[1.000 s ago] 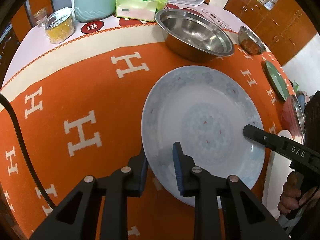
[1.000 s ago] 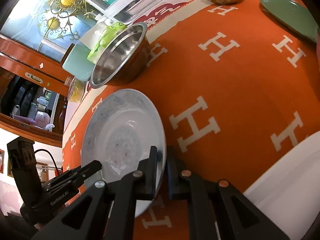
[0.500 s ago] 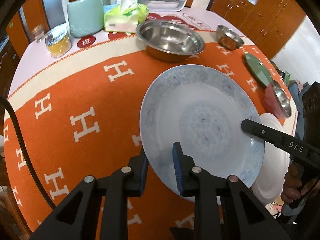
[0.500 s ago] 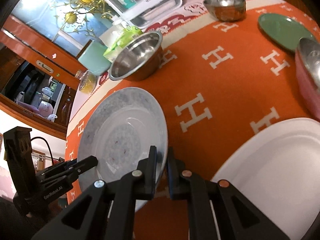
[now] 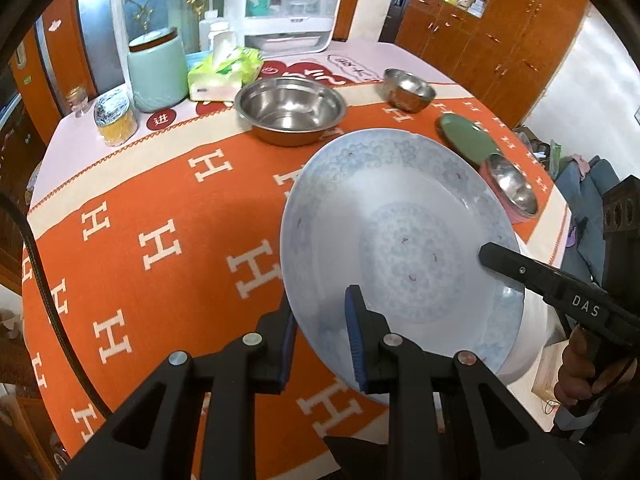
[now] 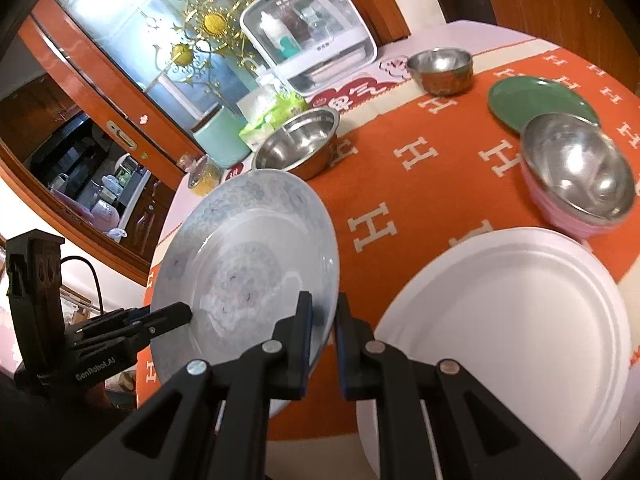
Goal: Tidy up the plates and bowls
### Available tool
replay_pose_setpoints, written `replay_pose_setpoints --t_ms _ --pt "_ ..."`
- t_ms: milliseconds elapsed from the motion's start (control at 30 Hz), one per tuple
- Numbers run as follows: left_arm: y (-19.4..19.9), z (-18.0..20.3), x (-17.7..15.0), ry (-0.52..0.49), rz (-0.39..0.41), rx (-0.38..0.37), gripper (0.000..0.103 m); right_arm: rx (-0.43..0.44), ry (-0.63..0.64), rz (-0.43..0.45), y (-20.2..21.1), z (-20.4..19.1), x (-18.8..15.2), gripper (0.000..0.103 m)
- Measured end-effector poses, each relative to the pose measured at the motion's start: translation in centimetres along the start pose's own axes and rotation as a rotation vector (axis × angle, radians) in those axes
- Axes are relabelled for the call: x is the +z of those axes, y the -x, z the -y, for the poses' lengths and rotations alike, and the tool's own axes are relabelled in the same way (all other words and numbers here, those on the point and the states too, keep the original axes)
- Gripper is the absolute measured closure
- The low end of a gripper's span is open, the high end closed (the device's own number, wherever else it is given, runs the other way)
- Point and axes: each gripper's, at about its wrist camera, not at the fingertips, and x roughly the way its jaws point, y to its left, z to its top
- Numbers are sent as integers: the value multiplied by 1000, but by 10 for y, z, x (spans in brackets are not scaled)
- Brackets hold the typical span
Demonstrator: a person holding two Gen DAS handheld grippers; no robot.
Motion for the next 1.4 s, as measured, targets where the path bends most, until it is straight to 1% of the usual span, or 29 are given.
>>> replay_pose_setpoints --t_ms 300,567,733,900,1167,1400 --pt "14 41 -18 -48 4 -44 81 -41 16 47 45 12 -23 92" --pt "10 81 -32 -95 -19 -86 81 -94 -31 58 81 39 -46 92" --pt "1 101 -36 -118 -42 -103 81 -124 -50 50 93 54 -54 92" --pt "-13 120 -39 -132 -82 -115 81 -152 -80 24 100 74 -61 92" --pt "-38 150 -35 -151 -145 -106 81 -163 -139 -42 100 111 -64 92" --pt "-65 165 -29 -112 -205 -76 81 -152 -148 -135 88 138 -55 91"
